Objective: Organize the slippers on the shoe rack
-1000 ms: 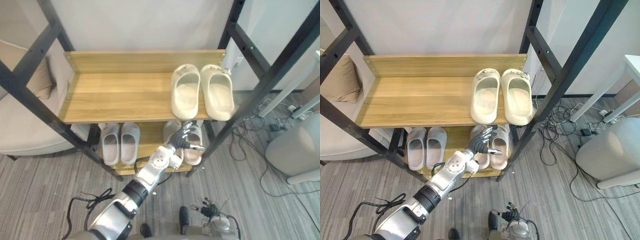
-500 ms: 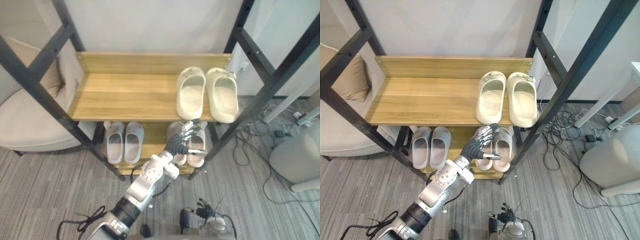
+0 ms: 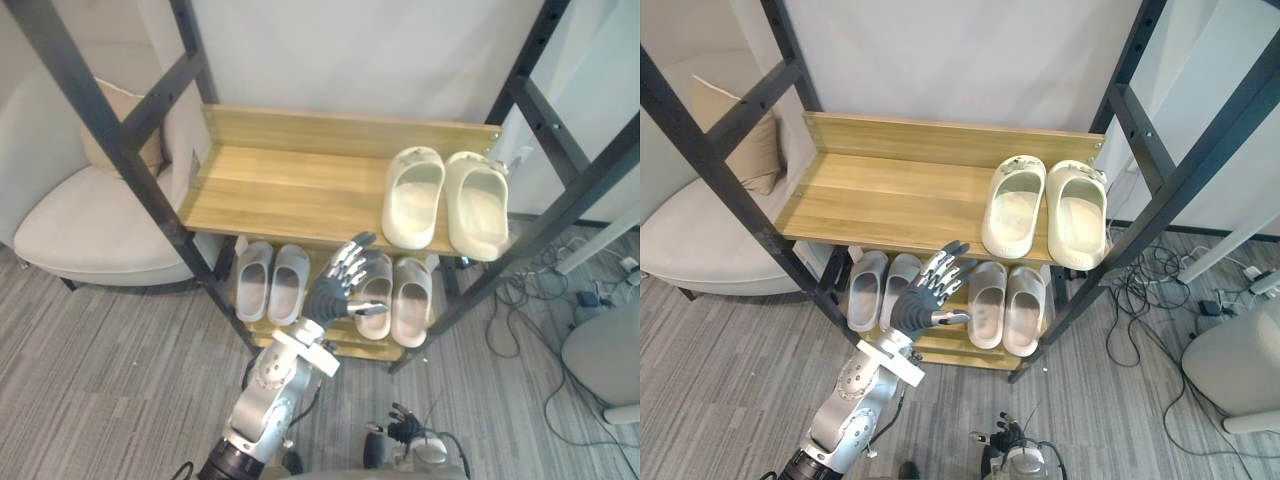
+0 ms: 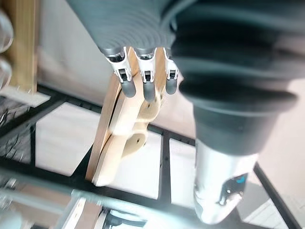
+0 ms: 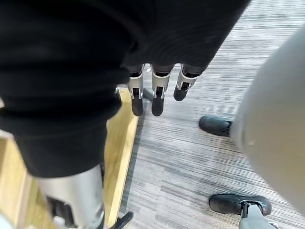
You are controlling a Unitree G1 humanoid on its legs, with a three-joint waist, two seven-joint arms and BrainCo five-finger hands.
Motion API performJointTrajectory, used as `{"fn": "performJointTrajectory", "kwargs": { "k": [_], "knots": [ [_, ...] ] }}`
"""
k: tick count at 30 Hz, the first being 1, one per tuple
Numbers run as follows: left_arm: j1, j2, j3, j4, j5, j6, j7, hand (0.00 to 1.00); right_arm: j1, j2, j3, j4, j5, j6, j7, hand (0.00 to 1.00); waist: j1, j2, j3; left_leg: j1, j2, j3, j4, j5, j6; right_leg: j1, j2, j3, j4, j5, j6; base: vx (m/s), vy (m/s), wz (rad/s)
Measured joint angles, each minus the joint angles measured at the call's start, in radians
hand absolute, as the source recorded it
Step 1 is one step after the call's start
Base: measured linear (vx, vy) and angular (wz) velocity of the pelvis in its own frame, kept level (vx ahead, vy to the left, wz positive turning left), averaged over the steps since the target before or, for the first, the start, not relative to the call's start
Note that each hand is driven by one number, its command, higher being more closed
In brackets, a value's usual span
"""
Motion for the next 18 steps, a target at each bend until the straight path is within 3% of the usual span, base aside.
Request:
{"fn": "performJointTrajectory", "kwargs": {
  "k": [12, 18],
  "knots": [
    [-0.116, -0.006, 0.039, 0.247, 0.089, -0.002, 0.151, 0.00, 0.020, -0.001, 0.010, 0.019, 0.003, 0.000, -0.007, 0.00, -0.012, -0.001, -0.024, 0.035, -0.008, 0.005, -0.086, 0.054, -0.003, 0.001, 0.008, 0.004, -0.027, 0.020, -0.011, -0.04, -0.033, -0.02],
    [-0.155, -0.006, 0.066, 0.287, 0.117, -0.002, 0.181, 0.00, 0.022, -0.001, -0.005, 0.018, 0.004, 0.001, -0.009, 0.00, -0.017, -0.006, -0.026, 0.040, -0.008, 0.014, -0.089, 0.054, -0.003, -0.001, 0.010, 0.016, -0.030, 0.023, -0.010, -0.01, -0.006, -0.03]
  ]
}}
